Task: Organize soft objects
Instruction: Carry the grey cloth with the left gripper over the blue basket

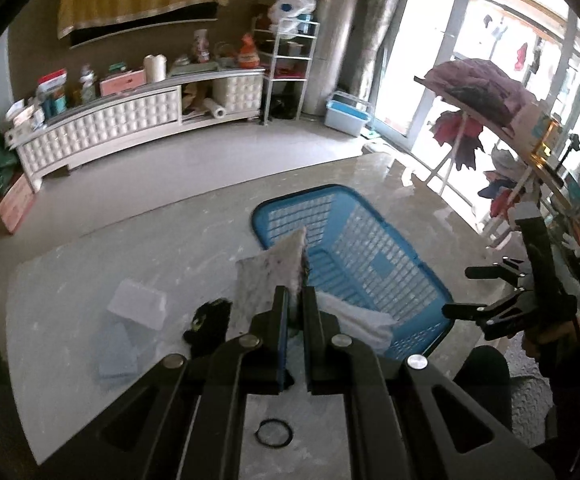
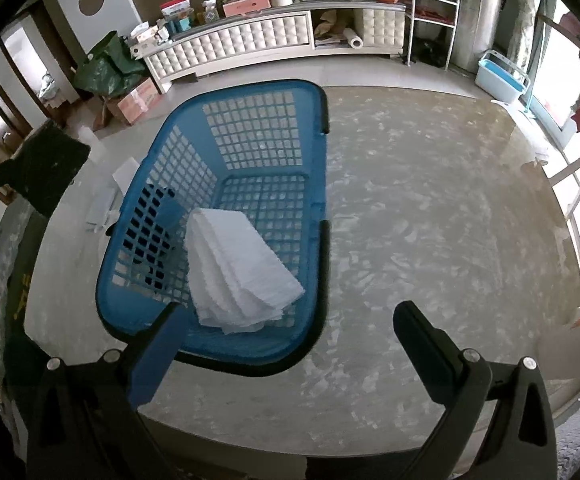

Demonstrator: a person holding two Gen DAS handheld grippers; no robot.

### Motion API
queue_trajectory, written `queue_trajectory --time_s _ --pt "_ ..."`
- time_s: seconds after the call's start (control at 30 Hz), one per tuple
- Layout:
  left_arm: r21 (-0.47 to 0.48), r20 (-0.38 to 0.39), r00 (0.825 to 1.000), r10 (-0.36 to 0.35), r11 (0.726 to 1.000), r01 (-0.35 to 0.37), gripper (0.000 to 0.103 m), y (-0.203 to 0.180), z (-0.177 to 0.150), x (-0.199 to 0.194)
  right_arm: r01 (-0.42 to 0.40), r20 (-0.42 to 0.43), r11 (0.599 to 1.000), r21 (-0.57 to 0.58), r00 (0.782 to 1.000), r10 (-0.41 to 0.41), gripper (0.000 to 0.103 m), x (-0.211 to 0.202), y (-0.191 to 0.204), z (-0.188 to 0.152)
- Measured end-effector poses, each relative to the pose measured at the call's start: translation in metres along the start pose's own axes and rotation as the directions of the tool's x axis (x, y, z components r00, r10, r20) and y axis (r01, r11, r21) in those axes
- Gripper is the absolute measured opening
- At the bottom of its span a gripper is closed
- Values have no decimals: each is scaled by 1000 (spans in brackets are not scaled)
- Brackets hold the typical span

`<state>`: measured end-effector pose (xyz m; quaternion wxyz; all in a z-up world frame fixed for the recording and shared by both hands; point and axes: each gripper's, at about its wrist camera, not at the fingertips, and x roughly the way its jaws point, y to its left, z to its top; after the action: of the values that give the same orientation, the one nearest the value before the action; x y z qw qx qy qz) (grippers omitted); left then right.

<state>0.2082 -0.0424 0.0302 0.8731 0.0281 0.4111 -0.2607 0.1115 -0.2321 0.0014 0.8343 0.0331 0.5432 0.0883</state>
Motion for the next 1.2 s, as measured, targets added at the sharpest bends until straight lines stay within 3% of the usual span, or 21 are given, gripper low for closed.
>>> queue_trajectory --time_s 0.67,0.77,1.2 --pt "169 -91 995 -48 984 63 5 -51 43 85 16 -7 999 32 1000 -16 103 10 -24 14" --pt "204 -107 993 -39 977 60 5 -61 47 100 56 -5 998 26 998 -56 103 13 -24 15" --pt "290 -200 980 20 956 39 5 -72 49 156 13 -16 998 54 1000 -13 103 29 -34 17"
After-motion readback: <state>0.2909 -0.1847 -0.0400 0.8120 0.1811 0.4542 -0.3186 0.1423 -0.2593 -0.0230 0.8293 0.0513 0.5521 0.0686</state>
